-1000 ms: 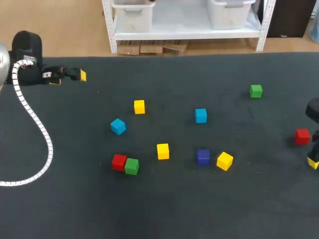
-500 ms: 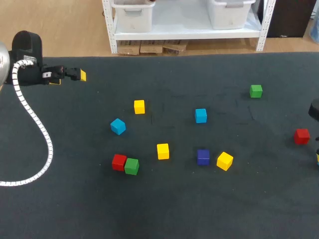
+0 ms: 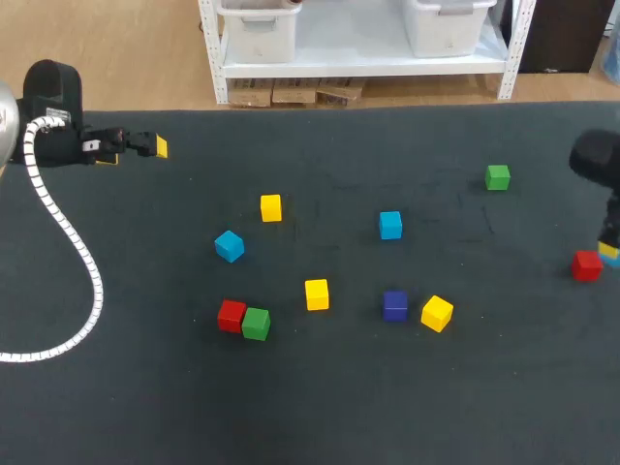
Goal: Place the blue cubes, place green cubes on the blue cubes, place the yellow cubes on the green cubes, then place the red cubes on the yellow cubes, and place purple cube on the red cubes.
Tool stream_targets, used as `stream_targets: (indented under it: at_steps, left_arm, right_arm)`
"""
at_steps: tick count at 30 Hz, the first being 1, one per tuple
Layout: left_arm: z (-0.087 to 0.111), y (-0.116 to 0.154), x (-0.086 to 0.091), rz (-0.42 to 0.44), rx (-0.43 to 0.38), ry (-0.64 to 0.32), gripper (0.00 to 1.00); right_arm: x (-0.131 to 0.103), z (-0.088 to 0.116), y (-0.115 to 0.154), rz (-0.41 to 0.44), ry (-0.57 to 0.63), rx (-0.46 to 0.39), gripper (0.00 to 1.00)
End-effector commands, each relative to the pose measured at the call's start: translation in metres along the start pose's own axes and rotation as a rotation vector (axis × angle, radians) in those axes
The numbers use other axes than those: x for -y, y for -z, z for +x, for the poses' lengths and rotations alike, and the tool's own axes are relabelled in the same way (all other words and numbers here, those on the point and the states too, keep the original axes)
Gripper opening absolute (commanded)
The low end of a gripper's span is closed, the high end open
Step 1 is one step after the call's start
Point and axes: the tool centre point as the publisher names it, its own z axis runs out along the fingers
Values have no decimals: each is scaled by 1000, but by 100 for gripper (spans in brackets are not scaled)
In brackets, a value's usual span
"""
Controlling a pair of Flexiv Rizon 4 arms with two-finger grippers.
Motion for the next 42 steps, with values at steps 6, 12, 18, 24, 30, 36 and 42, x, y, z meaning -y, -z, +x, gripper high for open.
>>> stream_targets:
  at_steps: [6, 12, 18, 24, 30, 36, 42]
  left_arm:
    - [1, 0, -2, 12, 6, -2, 100]
    - [1, 0, -2, 12, 6, -2, 100]
    - [1, 0, -2, 12, 6, -2, 100]
    - [1, 0, -2, 12, 6, -2, 100]
    - [1, 0, -2, 12, 6, -2, 100]
    - [1, 0, -2, 12, 6, -2, 100]
    - [1, 0, -2, 12, 6, -2, 100]
  right_arm:
    - [-9, -63, 16, -50, 255, -10, 0]
    - [-34, -107, 13, -68, 448, 16, 0]
    - [-45, -137, 0, -51, 596, 18, 0]
    - [-48, -159, -11, 7, 746, -11, 0]
    - [-48, -182, -17, 37, 829, -9, 0]
    - [-49, -202, -21, 19, 841, -2, 0]
    - [-57, -220, -29, 27, 888, -28, 0]
